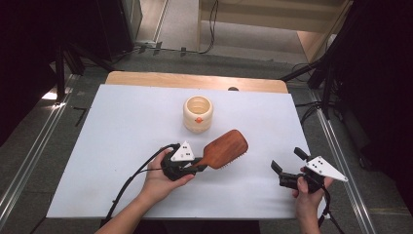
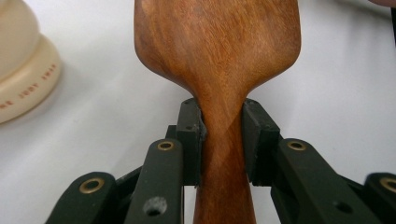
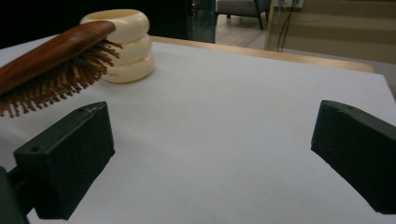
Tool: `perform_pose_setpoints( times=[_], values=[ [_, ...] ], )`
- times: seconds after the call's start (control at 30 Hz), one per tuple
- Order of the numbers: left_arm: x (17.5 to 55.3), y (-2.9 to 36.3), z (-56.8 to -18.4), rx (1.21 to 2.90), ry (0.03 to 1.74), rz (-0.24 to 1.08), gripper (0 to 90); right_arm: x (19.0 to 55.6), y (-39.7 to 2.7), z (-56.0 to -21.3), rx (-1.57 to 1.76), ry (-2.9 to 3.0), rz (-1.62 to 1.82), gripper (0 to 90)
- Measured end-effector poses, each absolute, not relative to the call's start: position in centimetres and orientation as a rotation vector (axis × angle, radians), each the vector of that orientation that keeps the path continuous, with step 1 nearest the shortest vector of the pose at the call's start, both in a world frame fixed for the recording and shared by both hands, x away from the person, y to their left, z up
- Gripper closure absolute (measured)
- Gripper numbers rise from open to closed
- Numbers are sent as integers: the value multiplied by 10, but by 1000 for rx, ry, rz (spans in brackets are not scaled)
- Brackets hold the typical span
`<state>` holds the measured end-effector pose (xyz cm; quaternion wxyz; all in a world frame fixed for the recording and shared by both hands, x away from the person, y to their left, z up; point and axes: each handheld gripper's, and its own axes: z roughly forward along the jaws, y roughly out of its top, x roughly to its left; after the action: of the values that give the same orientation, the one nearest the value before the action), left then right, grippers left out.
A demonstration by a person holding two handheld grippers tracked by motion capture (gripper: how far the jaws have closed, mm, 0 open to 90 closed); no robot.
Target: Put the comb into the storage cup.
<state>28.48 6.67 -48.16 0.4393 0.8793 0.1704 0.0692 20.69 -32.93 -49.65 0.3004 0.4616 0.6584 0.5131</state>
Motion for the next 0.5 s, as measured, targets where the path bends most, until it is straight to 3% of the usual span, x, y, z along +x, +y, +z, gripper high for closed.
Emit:
perform_pose_setpoints(
  times=[0.5],
  values=[
    [271,86,-473,2062,448,272,723,206,-283,-466,1222,1809,1456,0]
  ],
)
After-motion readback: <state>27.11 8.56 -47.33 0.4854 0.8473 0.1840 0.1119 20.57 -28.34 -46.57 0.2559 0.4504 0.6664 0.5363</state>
